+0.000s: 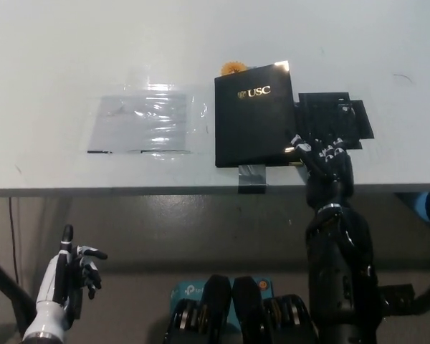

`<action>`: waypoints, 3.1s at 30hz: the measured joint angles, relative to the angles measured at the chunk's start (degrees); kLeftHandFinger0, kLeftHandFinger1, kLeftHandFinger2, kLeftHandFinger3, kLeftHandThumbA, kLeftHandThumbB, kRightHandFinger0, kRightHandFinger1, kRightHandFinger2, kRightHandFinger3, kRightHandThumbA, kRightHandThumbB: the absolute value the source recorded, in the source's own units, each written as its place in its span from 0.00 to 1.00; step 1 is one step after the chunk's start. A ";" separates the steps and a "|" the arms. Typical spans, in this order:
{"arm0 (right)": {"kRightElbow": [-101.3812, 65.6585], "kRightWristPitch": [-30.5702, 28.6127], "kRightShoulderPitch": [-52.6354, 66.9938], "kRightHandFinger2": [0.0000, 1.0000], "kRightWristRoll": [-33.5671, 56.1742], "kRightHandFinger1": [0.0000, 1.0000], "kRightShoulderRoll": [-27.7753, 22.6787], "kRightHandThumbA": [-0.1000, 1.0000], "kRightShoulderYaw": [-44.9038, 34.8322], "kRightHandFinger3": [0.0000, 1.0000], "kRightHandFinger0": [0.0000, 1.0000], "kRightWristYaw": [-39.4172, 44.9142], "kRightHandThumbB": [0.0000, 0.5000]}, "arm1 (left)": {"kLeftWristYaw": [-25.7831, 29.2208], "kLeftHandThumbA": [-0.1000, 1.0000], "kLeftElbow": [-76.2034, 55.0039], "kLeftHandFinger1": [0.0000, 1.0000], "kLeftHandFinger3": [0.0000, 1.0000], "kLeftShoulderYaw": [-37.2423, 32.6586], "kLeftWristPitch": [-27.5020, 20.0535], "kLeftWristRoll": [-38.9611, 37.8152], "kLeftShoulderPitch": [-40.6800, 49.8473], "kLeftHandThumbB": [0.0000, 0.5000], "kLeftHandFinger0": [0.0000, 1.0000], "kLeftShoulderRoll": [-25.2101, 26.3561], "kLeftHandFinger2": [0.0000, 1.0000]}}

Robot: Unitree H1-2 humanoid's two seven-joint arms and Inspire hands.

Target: The robot uses its right hand to push the cover of the diary kept in the middle of the desk towards the left to open it

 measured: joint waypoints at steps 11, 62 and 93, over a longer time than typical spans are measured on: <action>2.47 1.24 -5.93 0.98 -0.51 0.95 0.82 1.00 3.71 1.00 0.85 -1.63 0.37 | -0.03 1.00 0.23 0.17 0.30 -0.45 0.02 -0.01 -0.02 0.91 0.10 -0.11 0.13; 14.03 0.14 -10.77 0.76 -22.50 0.65 -10.45 1.00 46.95 1.00 0.47 -1.59 0.63 | -1.07 1.00 0.97 0.18 0.32 -5.48 0.70 0.63 -2.10 1.00 0.16 1.60 0.10; 19.60 -0.61 -7.47 0.50 -47.33 0.28 -13.63 1.00 66.92 1.00 0.08 5.15 0.71 | -2.11 1.00 1.14 0.21 0.33 -7.94 2.22 2.09 -4.63 0.88 0.20 2.42 0.15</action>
